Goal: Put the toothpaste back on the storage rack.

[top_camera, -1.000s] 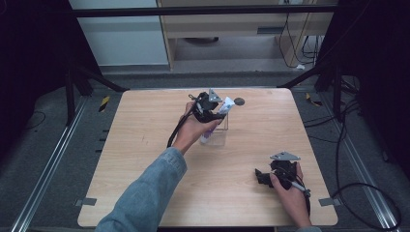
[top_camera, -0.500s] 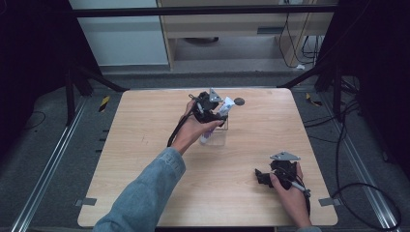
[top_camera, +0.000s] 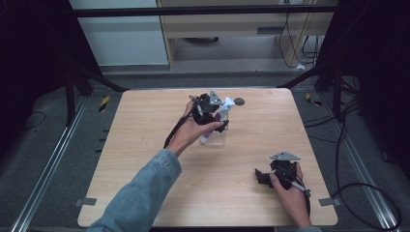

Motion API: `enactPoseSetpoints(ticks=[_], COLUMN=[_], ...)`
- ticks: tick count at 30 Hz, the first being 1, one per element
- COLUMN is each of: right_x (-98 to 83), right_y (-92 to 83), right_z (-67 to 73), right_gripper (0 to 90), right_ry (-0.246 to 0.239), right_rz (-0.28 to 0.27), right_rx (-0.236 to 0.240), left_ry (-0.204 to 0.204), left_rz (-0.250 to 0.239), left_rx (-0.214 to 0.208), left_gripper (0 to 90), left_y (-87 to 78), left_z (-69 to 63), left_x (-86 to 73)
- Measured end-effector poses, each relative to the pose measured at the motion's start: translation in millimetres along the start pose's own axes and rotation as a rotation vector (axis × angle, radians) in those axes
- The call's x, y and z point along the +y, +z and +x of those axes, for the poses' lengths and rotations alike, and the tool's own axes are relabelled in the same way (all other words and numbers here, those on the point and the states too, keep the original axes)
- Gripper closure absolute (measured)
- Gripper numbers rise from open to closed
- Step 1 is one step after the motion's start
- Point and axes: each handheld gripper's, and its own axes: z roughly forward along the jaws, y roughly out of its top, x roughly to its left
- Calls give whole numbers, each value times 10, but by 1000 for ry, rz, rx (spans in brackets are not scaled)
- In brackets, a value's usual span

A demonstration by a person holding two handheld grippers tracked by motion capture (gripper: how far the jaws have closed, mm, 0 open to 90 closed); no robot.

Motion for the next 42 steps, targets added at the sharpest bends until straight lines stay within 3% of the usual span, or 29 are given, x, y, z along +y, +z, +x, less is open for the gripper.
enactPoseSetpoints(ticks=[6, 24, 37, 42], right_x=[0, -1, 0, 0], right_y=[0, 2, 0, 0], right_z=[0, -2, 0, 1], right_gripper=[3, 3, 3, 3], right_ry=[0, -3, -1, -1], right_rz=[0, -2, 0, 0], right_rx=[0, -1, 2, 2], left_ry=[25, 81, 85, 65], left_rz=[-9, -16, -45, -56], left_rx=[15, -15, -39, -28], left_gripper=[54, 46, 46, 46], left_y=[-93, -323, -501, -570], left_z=[-28, -210, -351, -359], left_x=[-29, -125, -266, -343])
